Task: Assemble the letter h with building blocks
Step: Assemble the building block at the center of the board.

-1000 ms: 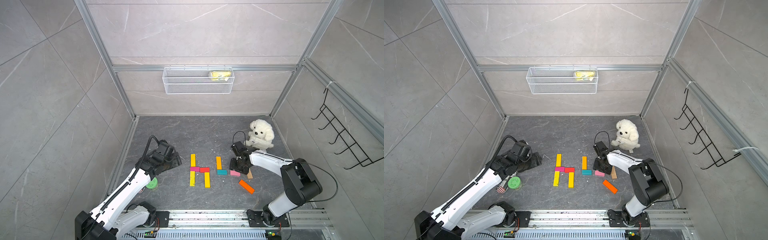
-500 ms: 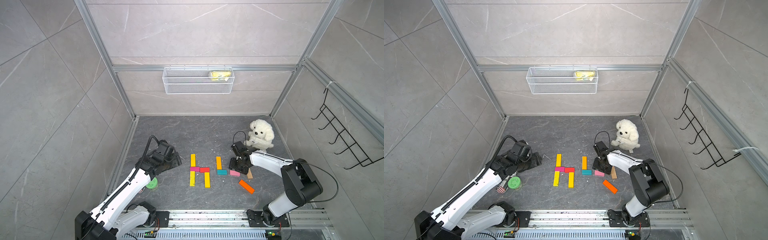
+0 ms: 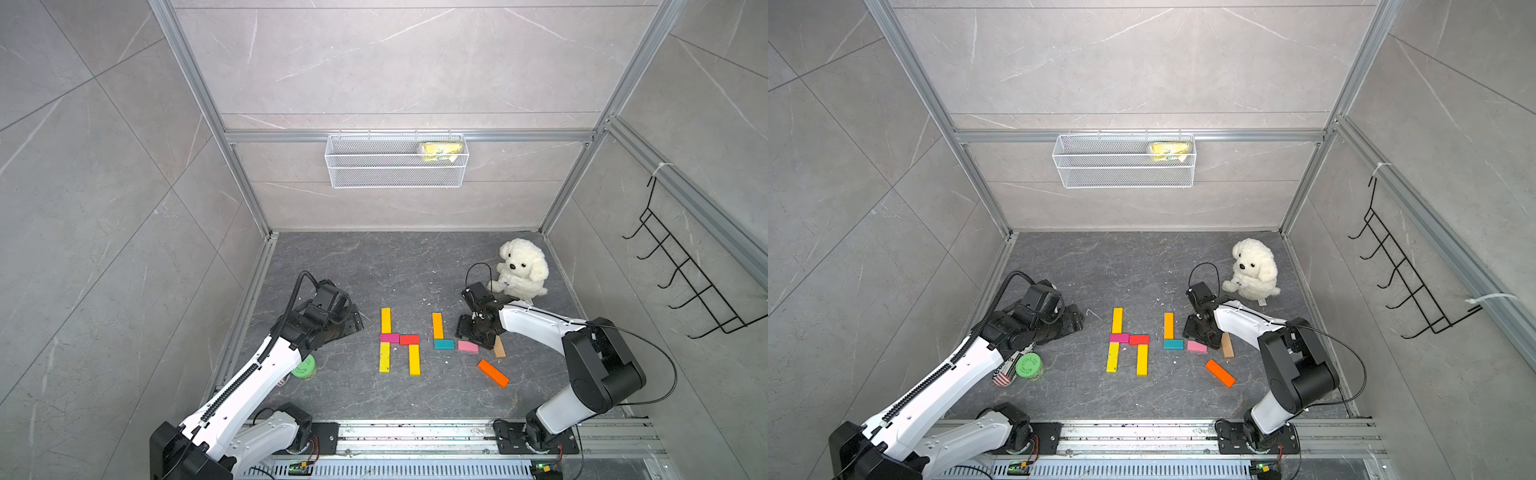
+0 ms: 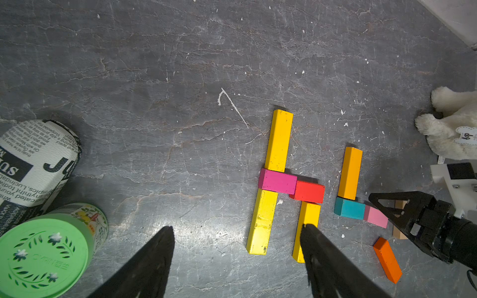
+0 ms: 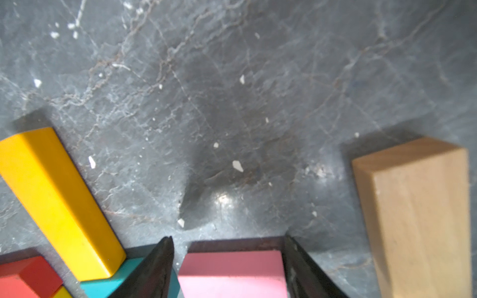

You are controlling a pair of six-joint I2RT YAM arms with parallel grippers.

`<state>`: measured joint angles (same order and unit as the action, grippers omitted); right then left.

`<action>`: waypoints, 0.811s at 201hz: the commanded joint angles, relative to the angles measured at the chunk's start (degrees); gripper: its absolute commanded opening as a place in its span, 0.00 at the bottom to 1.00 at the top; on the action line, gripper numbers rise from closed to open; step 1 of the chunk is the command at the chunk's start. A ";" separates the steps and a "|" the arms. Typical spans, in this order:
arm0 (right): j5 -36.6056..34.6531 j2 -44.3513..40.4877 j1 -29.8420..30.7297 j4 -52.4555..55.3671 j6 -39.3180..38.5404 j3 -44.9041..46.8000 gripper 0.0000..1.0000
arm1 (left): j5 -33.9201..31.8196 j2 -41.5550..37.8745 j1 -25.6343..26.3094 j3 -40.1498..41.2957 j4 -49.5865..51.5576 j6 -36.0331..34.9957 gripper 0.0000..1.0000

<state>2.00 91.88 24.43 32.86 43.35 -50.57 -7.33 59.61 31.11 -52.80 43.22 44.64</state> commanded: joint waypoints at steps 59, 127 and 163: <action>1.05 -0.78 0.78 0.04 1.47 -0.74 0.70 | 0.01 -0.38 -0.26 -0.03 -0.60 -1.22 0.81; 1.62 -0.21 0.82 -0.60 1.73 -1.41 0.70 | 0.03 -0.57 -0.33 0.14 -0.60 -1.20 0.81; 1.65 0.14 0.85 -0.60 1.79 -2.18 0.70 | 0.14 -0.82 -0.28 0.44 -0.68 -1.06 0.81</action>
<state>3.14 91.88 24.84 32.69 44.03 -50.94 -7.33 59.61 31.11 -52.80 43.22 44.64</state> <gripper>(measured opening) 0.702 0.812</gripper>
